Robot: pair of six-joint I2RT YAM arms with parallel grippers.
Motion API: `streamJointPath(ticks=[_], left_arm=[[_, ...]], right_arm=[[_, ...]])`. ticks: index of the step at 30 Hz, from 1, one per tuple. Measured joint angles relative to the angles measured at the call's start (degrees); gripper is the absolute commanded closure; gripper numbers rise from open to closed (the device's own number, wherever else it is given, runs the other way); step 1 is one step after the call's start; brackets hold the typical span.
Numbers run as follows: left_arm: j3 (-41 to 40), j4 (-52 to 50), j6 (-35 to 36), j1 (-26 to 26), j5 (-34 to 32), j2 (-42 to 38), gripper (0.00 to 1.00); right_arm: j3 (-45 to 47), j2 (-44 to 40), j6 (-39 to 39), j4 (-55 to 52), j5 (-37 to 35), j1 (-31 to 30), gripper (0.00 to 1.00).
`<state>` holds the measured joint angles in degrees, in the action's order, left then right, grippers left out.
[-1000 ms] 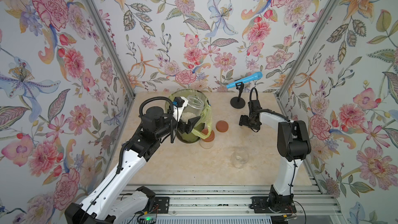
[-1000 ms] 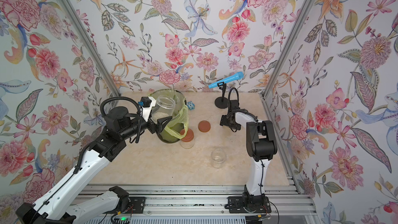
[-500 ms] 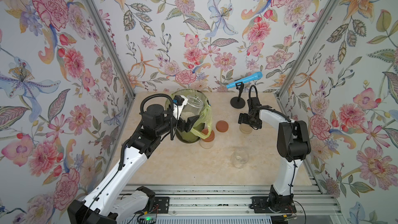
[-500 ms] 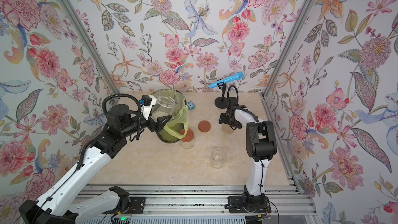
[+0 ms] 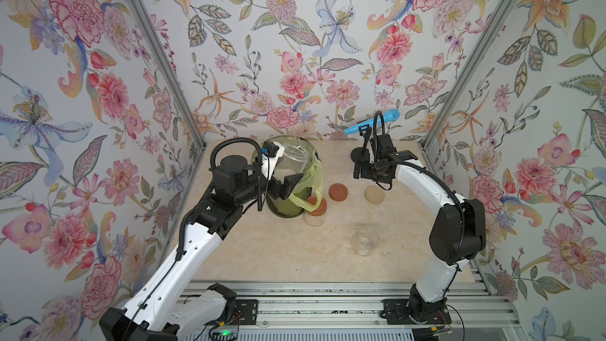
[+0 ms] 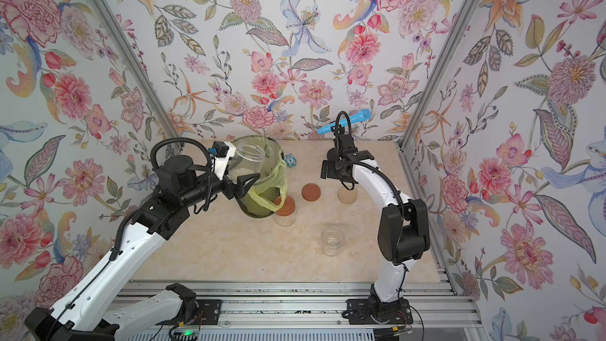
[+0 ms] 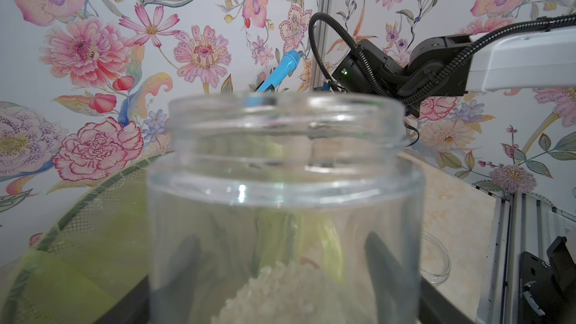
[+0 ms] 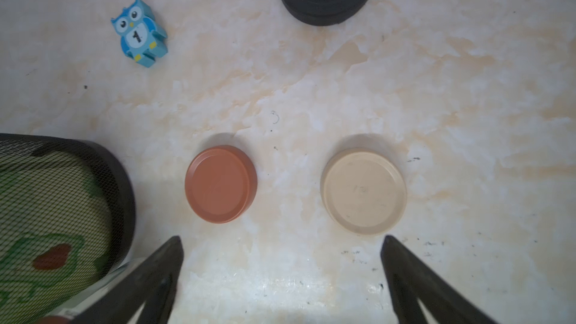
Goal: Empty moldy rice from jars
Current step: Place the lid at the center of the board, then pour the moldy rice from the jar into the trash bin.
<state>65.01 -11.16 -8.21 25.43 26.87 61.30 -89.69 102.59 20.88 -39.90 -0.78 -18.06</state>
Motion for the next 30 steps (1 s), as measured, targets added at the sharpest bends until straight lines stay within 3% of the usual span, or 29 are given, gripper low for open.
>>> streamJointPath(ticks=[21, 30], left_arm=[[8.57, -11.58, -1.57, -0.04, -5.86, 6.03, 1.0], [11.45, -15.28, -3.06, -0.59, -7.82, 8.87, 1.0]], right_arm=[[-14.23, -3.5, 2.32, -1.53, 20.57, -4.31, 0.0], [-20.9, -3.48, 5.44, -2.49, 27.56, -9.7, 0.0]])
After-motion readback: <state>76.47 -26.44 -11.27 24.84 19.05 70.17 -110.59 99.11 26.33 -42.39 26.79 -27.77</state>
